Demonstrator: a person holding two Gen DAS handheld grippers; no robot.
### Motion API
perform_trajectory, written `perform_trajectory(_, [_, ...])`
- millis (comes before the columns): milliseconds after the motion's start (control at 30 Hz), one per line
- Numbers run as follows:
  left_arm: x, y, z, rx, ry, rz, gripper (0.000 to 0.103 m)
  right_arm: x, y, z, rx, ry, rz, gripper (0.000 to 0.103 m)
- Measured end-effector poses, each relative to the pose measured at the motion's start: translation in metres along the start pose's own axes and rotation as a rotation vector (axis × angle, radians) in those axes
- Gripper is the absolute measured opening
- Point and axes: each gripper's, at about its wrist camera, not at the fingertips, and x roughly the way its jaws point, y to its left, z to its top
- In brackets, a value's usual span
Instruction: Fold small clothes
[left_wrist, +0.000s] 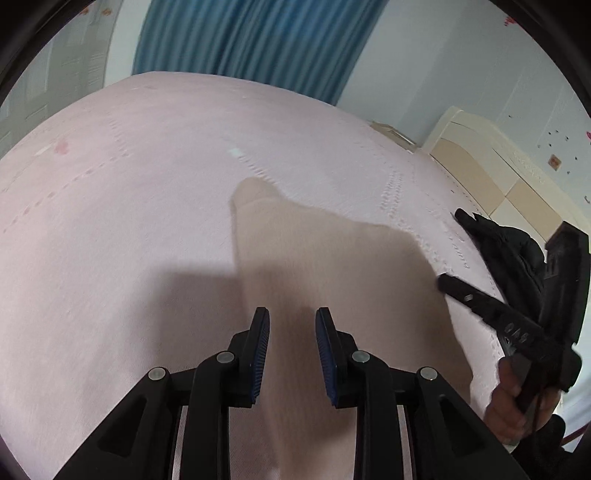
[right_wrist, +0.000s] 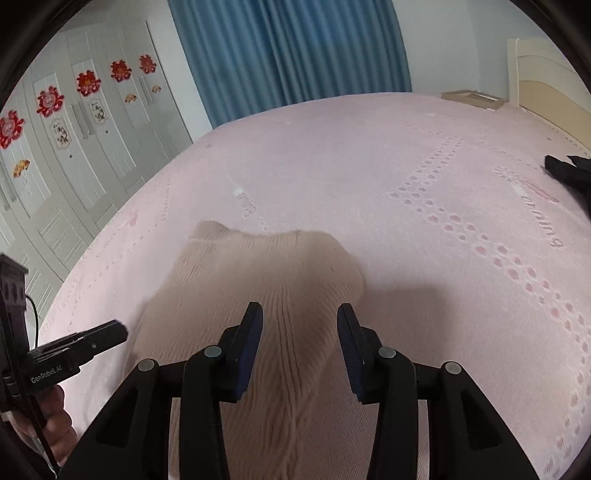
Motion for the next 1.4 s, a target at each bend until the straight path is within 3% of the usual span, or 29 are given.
perform_trajectory(67, [0.015, -0.007, 0.0, 0.022, 0.023, 0.003, 0.025, 0.014, 0.003, -0.002, -0.031, 0.017, -0.005, 0.041])
perform_trajectory(167, [0.026, -0.014, -0.01, 0.086, 0.022, 0.066, 0.03, 0.045, -0.004, -0.015, -0.058, 0.096, -0.045, 0.043])
perform_trajectory(200, [0.027, -0.013, -0.011, 0.097, 0.014, 0.071, 0.031, 0.047, -0.008, -0.019, -0.05, 0.081, -0.036, 0.045])
perform_trajectory(400, [0.028, -0.007, -0.007, 0.057, 0.034, 0.048, 0.035, 0.05, -0.023, -0.022, 0.023, 0.071, 0.001, 0.049])
perform_trajectory(833, [0.023, -0.006, -0.017, 0.043, 0.023, 0.056, 0.04, 0.047, -0.016, -0.026, 0.015, 0.058, -0.033, 0.049])
perform_trajectory(1033, [0.02, -0.002, -0.022, 0.007, 0.05, 0.036, 0.043, 0.044, -0.017, -0.029, 0.023, 0.059, -0.031, 0.05])
perform_trajectory(1400, [-0.002, -0.011, -0.041, 0.037, 0.084, 0.035, 0.043, 0.033, -0.011, -0.026, 0.029, 0.083, -0.073, 0.052])
